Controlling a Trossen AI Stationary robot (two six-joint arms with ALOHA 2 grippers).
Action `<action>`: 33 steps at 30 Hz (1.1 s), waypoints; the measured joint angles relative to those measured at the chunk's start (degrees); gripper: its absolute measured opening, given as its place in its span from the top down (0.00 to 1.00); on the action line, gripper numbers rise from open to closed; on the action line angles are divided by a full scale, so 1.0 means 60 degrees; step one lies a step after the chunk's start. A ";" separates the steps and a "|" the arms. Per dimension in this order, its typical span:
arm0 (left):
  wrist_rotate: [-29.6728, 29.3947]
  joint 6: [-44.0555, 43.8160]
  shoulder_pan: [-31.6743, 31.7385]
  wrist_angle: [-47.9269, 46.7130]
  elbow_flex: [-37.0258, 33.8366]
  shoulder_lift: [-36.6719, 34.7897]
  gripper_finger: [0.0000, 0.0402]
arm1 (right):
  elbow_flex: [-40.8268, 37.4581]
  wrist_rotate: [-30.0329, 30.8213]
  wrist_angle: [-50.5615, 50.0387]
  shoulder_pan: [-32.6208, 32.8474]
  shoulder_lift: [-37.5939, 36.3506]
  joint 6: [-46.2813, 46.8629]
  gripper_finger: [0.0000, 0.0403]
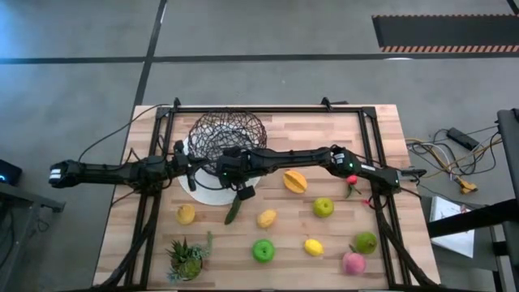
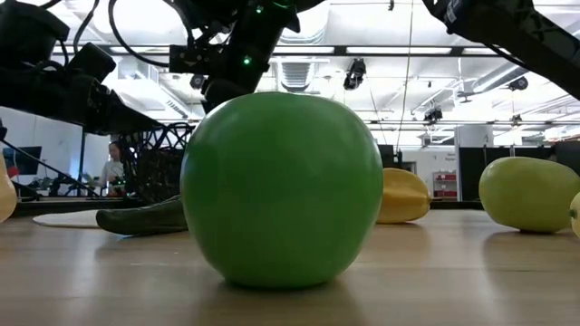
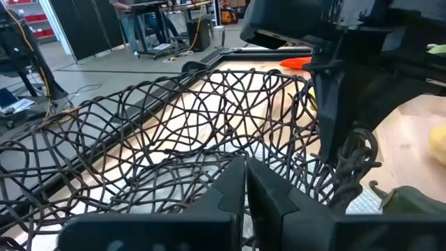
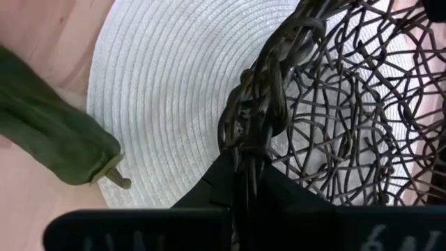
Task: Build produce basket
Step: Put the wire basket on the table mat
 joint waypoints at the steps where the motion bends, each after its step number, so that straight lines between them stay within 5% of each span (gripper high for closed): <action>1: -0.0006 0.0000 0.0000 0.0002 0.0000 0.0000 1.00 | 0.0000 -0.0002 0.0000 0.0000 0.0000 0.0071 0.97; 21: -0.0003 -0.0009 0.0000 -0.0048 0.0000 0.0004 1.00 | -0.0004 -0.0071 0.0153 0.0004 0.0000 -0.0007 0.76; 29: -0.0051 -0.0152 0.0004 0.2371 0.0086 0.0048 1.00 | -0.0004 -0.0081 0.0259 0.0004 0.0000 0.0157 0.83; 33: 0.0028 0.0406 -0.0004 0.1945 0.1250 0.0246 1.00 | -0.0007 -0.0082 0.0273 0.0004 0.0000 0.0104 0.93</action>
